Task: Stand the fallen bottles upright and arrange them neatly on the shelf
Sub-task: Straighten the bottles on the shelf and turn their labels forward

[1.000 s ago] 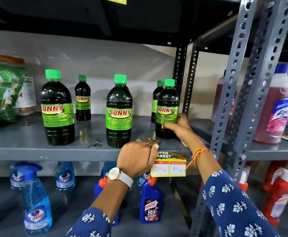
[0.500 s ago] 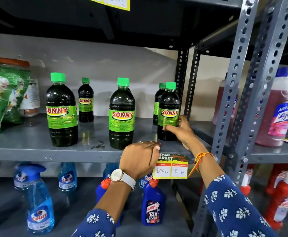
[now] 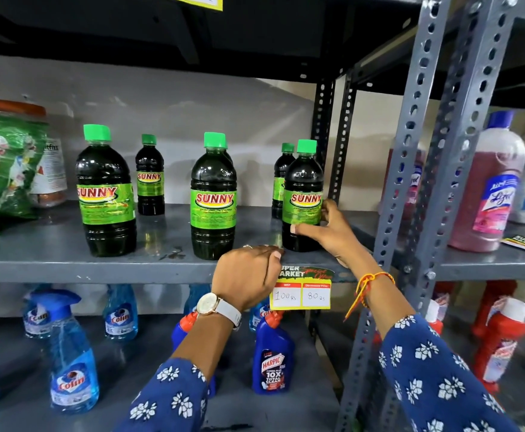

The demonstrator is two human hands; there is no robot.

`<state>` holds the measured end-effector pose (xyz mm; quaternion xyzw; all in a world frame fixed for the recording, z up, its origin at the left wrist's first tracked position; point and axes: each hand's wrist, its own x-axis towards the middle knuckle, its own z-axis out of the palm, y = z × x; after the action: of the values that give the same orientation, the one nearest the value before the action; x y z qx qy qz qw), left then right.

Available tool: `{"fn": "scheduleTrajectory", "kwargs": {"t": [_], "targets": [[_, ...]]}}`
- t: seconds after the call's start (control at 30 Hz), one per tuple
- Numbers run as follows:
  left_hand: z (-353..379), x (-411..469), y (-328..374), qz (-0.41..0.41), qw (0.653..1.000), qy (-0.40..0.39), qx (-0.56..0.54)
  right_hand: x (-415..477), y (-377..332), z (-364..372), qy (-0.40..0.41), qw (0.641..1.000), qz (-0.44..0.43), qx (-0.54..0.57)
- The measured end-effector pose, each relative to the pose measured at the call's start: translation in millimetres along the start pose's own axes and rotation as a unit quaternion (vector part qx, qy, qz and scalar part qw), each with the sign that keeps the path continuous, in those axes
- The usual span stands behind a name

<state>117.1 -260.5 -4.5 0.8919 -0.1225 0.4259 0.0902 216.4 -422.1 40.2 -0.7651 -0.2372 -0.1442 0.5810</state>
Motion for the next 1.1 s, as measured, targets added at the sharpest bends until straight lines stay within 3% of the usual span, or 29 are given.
{"fn": "scheduleTrajectory", "kwargs": {"t": [0.7, 1.1], "targets": [[2.6, -1.4, 0.8, 0.011, 0.998, 0.050, 0.018, -21.1, 0.0, -6.8, 0.007, 0.999, -0.034, 0.008], [4.0, -2.6, -4.9, 0.046, 0.999, 0.021, 0.015, -23.4, -1.3, -4.3, 0.007, 1.000, -0.026, 0.002]]}}
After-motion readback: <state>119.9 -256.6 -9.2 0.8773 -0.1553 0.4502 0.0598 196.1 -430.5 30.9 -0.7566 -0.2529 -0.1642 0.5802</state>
